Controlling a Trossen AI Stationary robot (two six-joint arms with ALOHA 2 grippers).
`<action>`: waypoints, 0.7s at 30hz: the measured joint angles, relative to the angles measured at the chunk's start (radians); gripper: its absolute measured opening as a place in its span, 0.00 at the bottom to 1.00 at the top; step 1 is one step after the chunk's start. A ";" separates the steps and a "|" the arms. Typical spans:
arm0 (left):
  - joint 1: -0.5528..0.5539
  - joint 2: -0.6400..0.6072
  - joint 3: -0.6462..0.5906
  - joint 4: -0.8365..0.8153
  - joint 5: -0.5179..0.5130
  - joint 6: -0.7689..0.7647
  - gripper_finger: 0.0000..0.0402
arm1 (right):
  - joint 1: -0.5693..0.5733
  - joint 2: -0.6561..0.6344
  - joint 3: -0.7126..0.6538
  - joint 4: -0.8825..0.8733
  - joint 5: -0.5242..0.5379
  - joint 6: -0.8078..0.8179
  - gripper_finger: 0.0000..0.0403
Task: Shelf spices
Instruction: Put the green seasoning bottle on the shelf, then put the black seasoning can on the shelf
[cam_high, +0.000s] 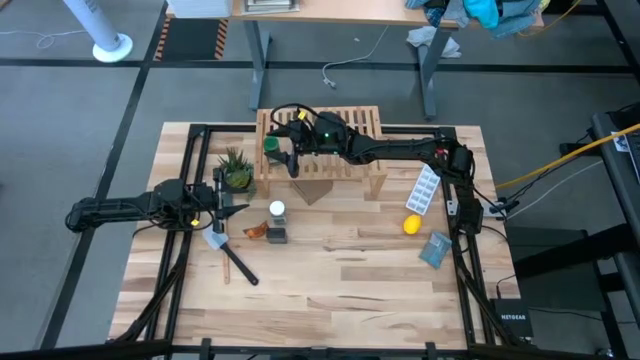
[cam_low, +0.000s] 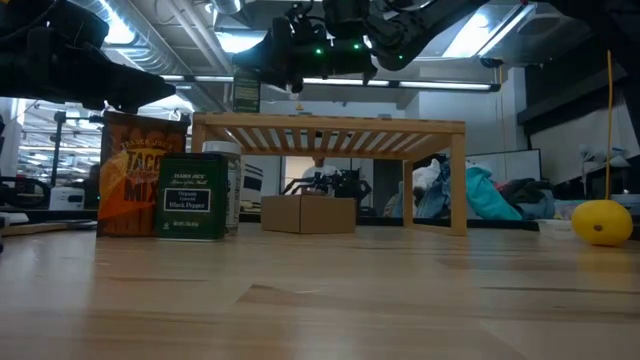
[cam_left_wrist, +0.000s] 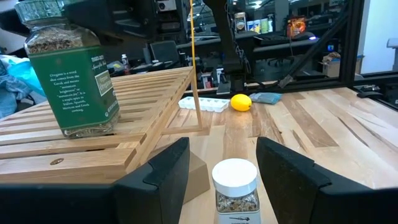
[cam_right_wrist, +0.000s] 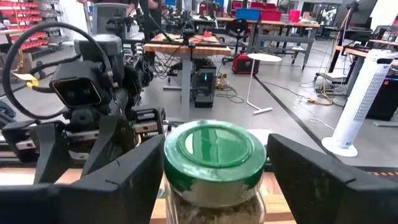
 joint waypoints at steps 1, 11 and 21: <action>0.000 0.000 0.000 0.000 0.000 0.000 0.45 | 0.000 0.000 0.000 0.001 0.000 0.000 0.71; 0.000 0.000 0.000 0.000 0.000 0.000 0.45 | 0.000 0.000 0.000 0.043 0.023 0.001 0.71; 0.000 0.000 0.000 0.000 0.000 0.000 0.45 | 0.000 -0.004 0.000 0.158 0.027 0.035 0.71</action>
